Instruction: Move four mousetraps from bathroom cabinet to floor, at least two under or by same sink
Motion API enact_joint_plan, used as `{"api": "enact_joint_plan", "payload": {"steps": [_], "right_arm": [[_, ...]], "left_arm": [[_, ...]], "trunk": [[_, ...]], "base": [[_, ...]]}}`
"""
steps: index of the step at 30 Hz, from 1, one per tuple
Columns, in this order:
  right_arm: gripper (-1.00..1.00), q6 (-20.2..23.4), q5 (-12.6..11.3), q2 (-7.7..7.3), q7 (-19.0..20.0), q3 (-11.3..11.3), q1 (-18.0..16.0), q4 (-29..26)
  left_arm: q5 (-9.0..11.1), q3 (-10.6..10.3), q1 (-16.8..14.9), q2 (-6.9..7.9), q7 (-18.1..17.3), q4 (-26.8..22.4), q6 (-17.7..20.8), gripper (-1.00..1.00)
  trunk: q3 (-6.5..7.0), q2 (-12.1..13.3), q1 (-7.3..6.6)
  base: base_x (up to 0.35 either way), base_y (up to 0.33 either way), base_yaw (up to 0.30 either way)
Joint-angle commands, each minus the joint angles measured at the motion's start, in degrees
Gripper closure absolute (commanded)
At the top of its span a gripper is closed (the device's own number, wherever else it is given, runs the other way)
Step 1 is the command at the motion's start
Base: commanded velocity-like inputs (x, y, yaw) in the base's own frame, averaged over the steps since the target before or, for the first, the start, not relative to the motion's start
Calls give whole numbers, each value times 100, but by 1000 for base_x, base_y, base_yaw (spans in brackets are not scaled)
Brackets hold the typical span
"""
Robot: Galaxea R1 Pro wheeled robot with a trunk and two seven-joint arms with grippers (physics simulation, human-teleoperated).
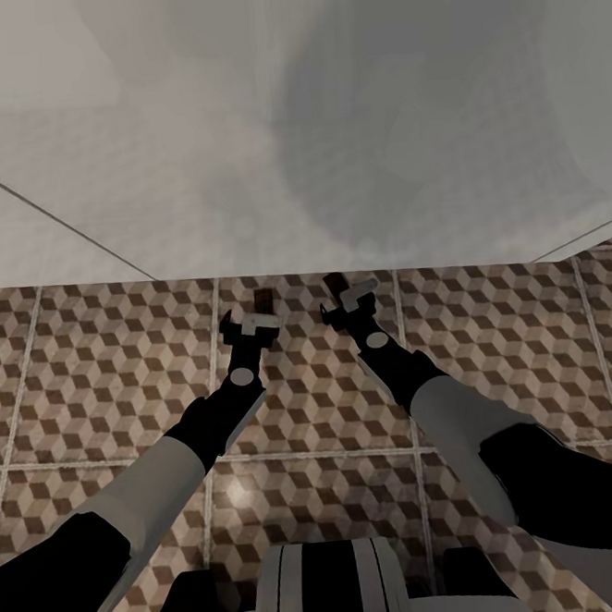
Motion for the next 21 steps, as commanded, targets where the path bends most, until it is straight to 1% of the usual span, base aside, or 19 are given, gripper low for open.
{"api": "enact_joint_plan", "payload": {"steps": [1, 5, 11, 15, 21], "right_arm": [[-100, -4, 53, 0, -51, 23, -4, 9], [-100, -4, 53, 0, -51, 23, -4, 9], [-100, -4, 53, 0, -51, 23, -4, 9], [-100, -4, 53, 0, -51, 23, -4, 10], [-100, -4, 53, 0, -51, 23, -4, 10]], "left_arm": [[61, -38, -7, 4, 40, 3, -36, -100], [61, -38, -7, 4, 52, 5, -36, -100], [68, -32, -7, -34, 58, 21, -36, -100], [69, -30, -7, -48, 59, 26, -36, -100], [76, -33, -7, -54, 60, 31, -36, -100]], "trunk": [[-2, -1, -1], [-2, -1, -1], [-2, -1, -1], [-2, -1, -1], [-2, -1, -1]], "base": [[0, 0, 0], [0, 0, 0], [-31, 0, 0], [-197, 0, 0], [-292, 0, 0]]}}
